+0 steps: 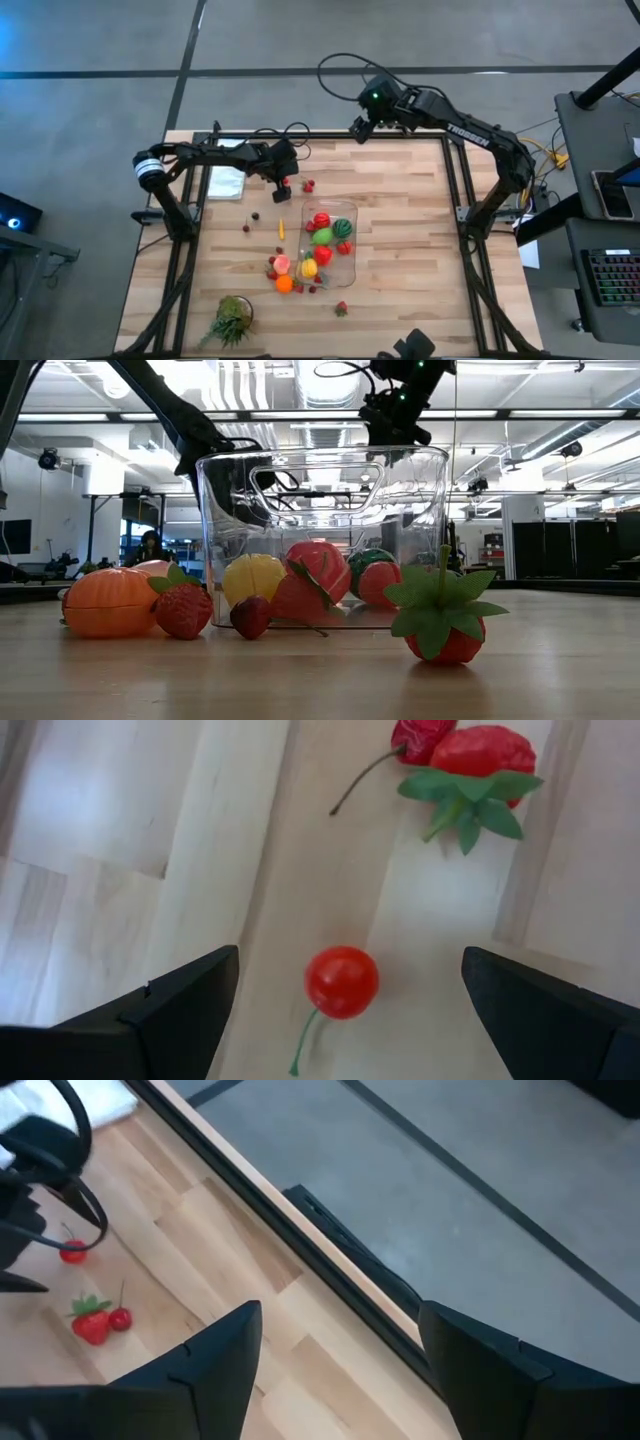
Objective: Pick and placing Produce into tupperware
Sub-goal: Put the red cherry into the transparent bin
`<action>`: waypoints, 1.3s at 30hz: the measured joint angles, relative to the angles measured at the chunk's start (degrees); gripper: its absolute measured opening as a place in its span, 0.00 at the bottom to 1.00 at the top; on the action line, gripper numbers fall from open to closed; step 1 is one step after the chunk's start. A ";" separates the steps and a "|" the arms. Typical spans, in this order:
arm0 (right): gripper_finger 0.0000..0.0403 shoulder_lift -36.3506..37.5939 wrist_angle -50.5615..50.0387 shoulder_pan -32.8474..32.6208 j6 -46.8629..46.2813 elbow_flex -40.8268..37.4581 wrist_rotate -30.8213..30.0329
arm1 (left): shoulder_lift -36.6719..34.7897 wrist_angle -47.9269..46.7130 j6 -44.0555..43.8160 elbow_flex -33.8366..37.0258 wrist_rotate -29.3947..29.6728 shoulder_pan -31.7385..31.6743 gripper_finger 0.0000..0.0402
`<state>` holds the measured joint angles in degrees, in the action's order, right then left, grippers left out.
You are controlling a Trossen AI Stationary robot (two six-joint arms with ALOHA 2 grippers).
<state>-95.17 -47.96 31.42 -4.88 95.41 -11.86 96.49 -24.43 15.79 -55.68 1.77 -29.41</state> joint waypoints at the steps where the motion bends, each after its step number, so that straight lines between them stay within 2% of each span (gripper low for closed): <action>1: 0.66 0.00 0.35 0.04 0.00 -0.35 0.07 | 0.00 0.09 0.04 0.00 0.01 -0.09 0.91; 5: 0.65 0.00 1.45 0.04 0.01 -1.54 0.09 | 0.45 0.19 0.07 0.00 0.16 -0.35 0.87; 19: 0.64 0.00 2.51 0.24 0.44 -2.60 0.31 | 2.50 0.23 0.09 0.04 -0.27 -0.59 0.62; 32: 0.63 0.00 3.71 0.39 0.08 -2.60 0.31 | 2.47 -0.04 0.07 0.02 -0.17 -0.55 0.32; 39: 0.63 0.00 3.71 0.39 -0.89 -2.60 0.31 | 2.43 -0.08 0.11 0.02 0.03 -0.55 0.25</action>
<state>-95.18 -44.25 31.81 -5.78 92.82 -11.55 98.91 -24.51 15.90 -55.66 1.80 -29.95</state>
